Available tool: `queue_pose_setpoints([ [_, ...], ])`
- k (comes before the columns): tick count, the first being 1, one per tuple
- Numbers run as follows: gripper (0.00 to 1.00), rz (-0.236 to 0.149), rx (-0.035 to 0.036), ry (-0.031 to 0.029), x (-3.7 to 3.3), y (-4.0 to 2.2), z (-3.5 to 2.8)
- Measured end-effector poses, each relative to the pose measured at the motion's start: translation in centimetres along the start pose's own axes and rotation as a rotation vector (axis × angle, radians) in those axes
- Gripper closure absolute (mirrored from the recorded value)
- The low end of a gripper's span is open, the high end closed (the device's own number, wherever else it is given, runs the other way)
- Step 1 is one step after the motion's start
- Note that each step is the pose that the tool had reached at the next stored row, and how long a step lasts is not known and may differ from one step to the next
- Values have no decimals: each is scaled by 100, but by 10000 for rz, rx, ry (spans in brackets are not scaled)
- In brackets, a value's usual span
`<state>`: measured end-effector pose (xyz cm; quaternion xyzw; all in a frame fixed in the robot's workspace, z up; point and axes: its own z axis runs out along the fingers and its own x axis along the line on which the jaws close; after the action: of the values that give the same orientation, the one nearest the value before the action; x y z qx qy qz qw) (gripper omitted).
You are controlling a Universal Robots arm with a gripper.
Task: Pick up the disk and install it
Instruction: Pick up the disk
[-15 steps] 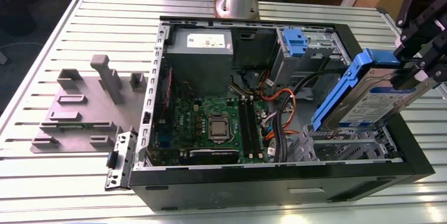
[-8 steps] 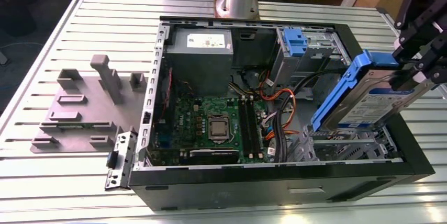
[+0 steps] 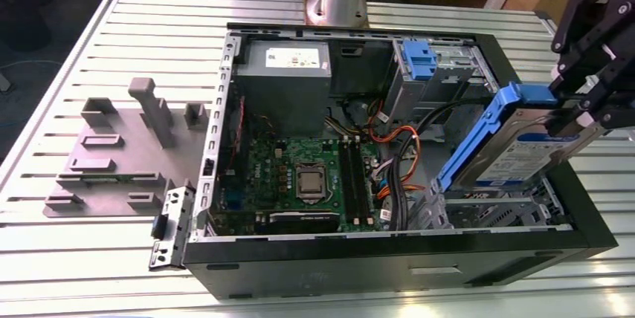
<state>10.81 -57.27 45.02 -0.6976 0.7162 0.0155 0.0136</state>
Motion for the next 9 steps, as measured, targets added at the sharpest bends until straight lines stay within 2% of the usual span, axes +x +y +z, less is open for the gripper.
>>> queue_pose_setpoints([
  [3, 65, 0, 0, 1, 1, 0, 17],
  [9, 65, 0, 0, 23, 5, -1, 119],
])
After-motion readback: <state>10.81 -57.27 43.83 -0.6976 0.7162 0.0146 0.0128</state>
